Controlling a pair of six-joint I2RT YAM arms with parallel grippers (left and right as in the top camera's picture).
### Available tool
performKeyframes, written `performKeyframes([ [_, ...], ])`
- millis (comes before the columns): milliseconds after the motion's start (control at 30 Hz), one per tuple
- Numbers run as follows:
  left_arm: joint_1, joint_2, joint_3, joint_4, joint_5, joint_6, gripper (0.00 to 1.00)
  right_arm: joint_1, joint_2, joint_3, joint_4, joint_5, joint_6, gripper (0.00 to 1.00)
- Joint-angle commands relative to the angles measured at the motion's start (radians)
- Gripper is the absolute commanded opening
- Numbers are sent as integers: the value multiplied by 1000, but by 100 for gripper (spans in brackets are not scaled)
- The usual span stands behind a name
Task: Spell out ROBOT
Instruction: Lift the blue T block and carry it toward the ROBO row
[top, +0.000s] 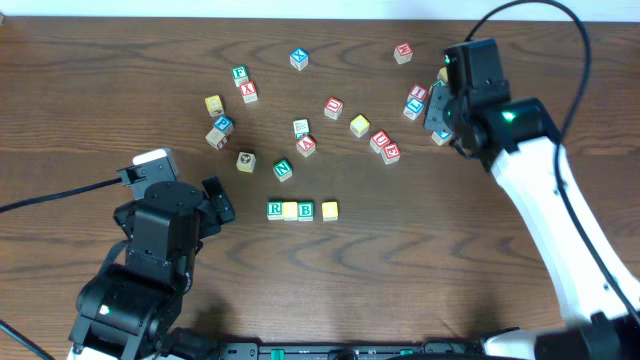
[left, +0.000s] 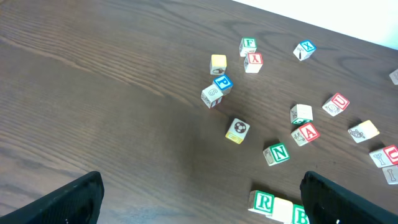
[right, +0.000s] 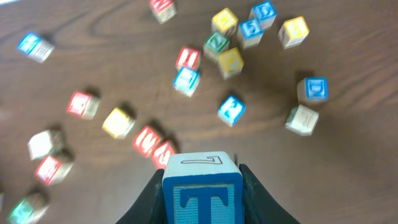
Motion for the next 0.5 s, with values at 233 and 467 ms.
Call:
performKeyframes([
  [233,5,0,23,-2,-14,14,99,171,-90,-14,-208,-40,105,1],
  [467,5,-1,23,-1,-14,14,99,256,-87,-208,-69,-30,160,9],
])
